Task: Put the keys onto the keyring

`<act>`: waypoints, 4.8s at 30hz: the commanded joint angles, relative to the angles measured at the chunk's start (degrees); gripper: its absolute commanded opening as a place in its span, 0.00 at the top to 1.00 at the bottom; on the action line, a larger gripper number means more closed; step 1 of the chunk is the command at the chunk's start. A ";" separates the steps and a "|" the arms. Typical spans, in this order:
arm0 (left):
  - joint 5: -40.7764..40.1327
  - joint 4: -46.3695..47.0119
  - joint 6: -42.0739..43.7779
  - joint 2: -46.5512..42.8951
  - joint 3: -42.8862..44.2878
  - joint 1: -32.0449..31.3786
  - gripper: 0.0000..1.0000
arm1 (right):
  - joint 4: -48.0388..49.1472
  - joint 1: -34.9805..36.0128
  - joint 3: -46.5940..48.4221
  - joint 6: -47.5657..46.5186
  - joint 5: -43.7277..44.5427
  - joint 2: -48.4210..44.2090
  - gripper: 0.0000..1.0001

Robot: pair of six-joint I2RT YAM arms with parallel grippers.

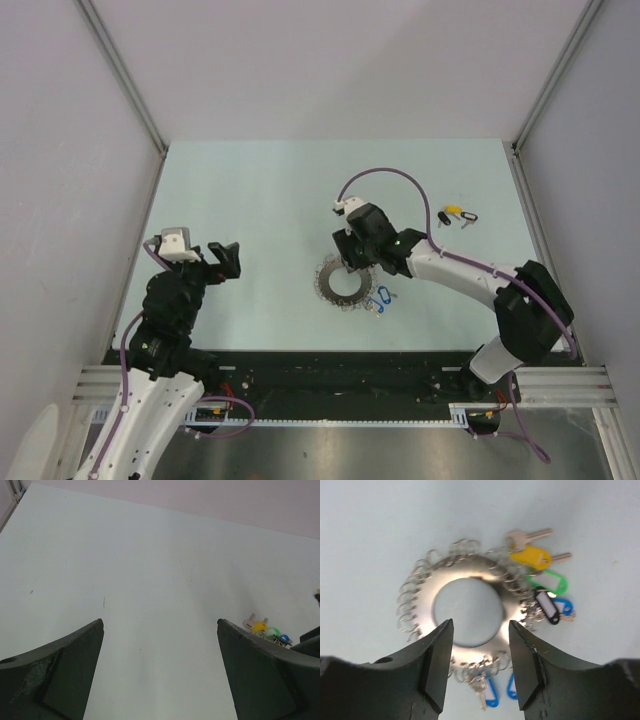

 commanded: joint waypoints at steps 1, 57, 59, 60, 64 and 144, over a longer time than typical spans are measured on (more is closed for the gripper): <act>0.62 -0.58 -0.87 0.58 2.08 0.03 0.00 | -3.95 7.43 -0.91 2.50 3.79 -5.28 0.52; 1.50 0.21 9.42 2.42 2.61 -1.12 0.00 | -0.71 17.56 -8.56 23.00 14.44 -3.54 0.71; 1.59 0.12 9.42 2.42 2.61 -1.12 0.00 | 0.53 17.03 -8.47 23.69 13.56 -2.74 0.71; 1.59 0.12 9.33 2.42 2.61 -1.12 0.00 | 0.70 16.77 -8.47 24.05 13.20 -1.78 0.71; 1.59 0.03 9.33 2.33 2.61 -1.20 0.00 | 1.41 16.33 -8.47 24.31 12.94 -0.37 0.72; 65.05 23.85 24.27 41.44 14.04 -10.52 0.05 | -6.86 7.46 4.45 -36.24 -20.63 -21.20 1.00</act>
